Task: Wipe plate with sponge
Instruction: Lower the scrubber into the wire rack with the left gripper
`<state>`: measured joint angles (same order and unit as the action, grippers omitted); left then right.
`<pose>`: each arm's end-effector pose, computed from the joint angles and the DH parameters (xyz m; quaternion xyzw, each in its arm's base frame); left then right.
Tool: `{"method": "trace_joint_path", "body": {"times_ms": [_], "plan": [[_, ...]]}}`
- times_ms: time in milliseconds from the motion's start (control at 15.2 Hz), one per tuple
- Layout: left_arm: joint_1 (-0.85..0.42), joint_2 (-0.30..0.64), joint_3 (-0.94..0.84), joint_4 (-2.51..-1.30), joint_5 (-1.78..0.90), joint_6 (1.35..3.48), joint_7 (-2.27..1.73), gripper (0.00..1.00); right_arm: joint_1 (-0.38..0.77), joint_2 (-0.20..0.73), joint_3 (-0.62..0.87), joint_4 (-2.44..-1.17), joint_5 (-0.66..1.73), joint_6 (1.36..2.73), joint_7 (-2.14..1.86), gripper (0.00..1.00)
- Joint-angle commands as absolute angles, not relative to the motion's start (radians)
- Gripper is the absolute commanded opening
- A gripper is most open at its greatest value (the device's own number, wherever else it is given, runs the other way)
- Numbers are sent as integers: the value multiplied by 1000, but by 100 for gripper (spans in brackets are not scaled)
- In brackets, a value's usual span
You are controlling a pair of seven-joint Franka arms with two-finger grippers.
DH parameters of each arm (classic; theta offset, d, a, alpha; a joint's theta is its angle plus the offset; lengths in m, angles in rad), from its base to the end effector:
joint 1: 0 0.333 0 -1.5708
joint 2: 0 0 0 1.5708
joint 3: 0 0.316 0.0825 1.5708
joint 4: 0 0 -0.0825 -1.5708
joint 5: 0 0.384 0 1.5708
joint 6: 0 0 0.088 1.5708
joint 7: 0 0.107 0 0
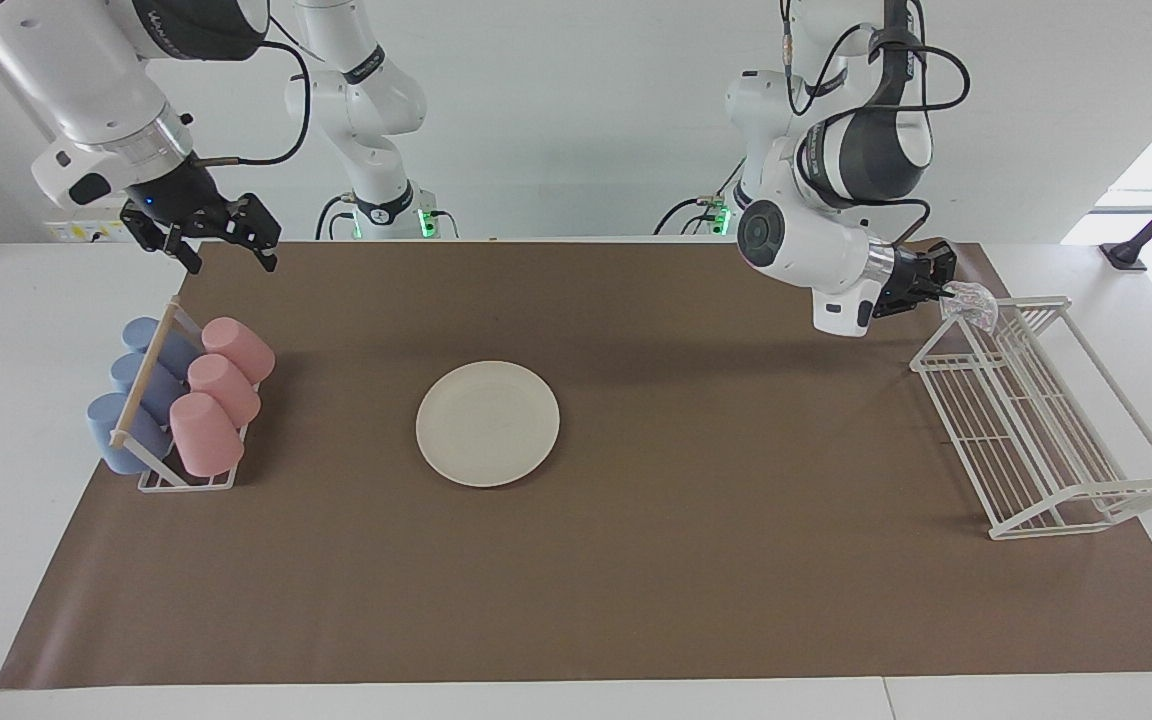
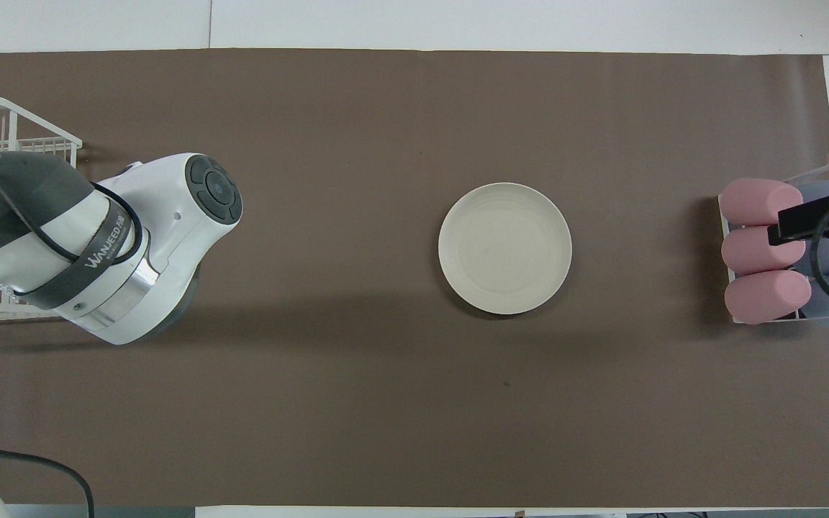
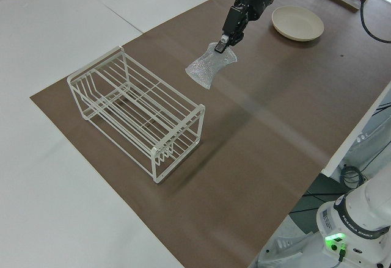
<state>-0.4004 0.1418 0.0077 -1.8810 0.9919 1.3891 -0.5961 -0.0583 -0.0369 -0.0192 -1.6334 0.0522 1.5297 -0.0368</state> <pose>0.5370 -0.1129 0.4518 -0.8377 -0.0211 0.0173 0.5455 0.5363 -0.0360 0.6119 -0.9989 0.0201 0.0318 0.0283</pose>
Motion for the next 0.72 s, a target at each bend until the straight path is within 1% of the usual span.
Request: {"method": "trace_joint_path", "body": {"times_ms": [0,132,264,395,659], "plan": [[-361,289,9,-1777,1109,1355,-604,0,-64,-48,-12,-1649,55,1519,-55,100],[-319,375,8,-1694,1150,1367,-604,0,-63,-46,-11,-1646,55,1516,-54,100],[-281,408,6,-1664,1146,1425,-604,0,-63,-48,-11,-1647,54,1513,-49,100],[-275,413,6,-1678,1118,1485,-606,0,-61,-48,-9,-1647,54,1513,-20,100],[-270,414,6,-1677,1048,1480,-607,0,-63,-48,-9,-1646,52,1506,-20,100]]}}
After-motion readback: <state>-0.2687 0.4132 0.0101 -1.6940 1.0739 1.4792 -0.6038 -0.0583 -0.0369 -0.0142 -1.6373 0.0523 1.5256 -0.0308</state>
